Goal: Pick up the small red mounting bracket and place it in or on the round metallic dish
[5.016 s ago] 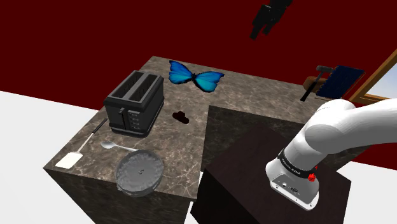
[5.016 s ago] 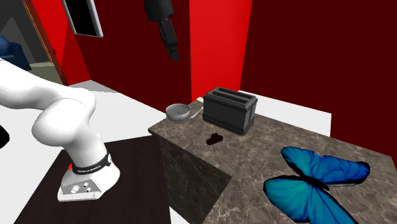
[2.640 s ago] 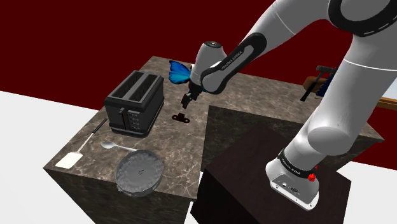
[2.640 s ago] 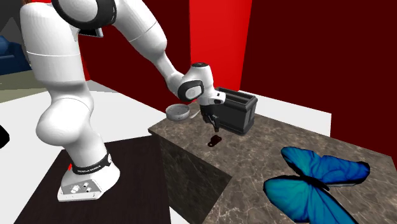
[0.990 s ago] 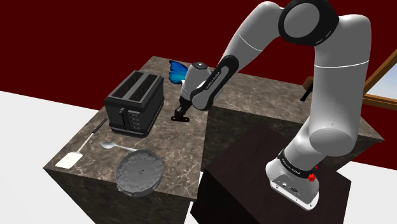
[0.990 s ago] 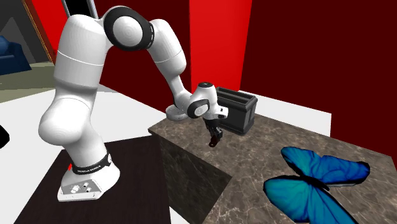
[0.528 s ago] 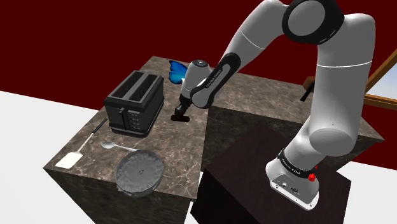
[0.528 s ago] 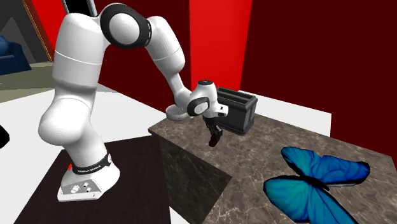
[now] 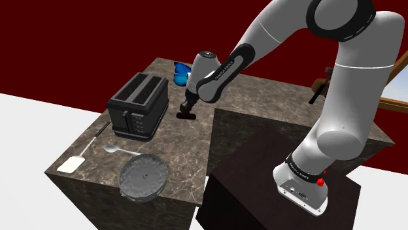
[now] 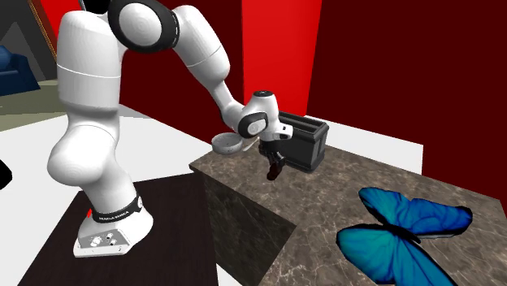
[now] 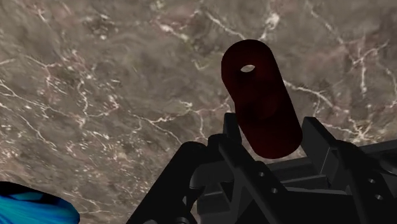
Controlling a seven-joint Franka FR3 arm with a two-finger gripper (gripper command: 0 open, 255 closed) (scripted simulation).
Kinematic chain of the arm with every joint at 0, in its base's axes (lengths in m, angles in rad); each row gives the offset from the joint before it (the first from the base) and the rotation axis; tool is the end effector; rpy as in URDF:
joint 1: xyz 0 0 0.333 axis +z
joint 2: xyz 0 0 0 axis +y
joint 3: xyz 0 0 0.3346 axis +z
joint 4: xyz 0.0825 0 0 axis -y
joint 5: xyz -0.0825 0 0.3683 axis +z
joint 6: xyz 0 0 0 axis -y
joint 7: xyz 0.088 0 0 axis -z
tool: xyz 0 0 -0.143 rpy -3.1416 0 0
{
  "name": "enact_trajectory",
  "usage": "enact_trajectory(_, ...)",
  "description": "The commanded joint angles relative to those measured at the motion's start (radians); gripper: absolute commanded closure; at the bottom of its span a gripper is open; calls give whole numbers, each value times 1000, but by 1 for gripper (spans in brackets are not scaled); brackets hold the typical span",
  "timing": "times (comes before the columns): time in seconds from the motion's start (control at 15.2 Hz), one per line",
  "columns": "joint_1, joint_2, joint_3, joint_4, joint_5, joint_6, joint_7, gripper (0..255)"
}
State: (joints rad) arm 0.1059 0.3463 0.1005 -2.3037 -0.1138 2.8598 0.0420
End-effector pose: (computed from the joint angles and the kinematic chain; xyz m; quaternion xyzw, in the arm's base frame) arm 0.5406 0.1192 0.2135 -0.9859 -0.1293 -0.1060 0.0083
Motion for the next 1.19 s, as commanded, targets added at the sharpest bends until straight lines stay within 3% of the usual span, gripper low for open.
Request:
enact_trajectory(0.0,-4,-26,7,-4,7,-22,-5,255)
enact_trajectory(0.73,-24,-153,34,0,51,-152,-38,255)
enact_trajectory(1.12,89,-183,61,-38,-21,-150,164,255)
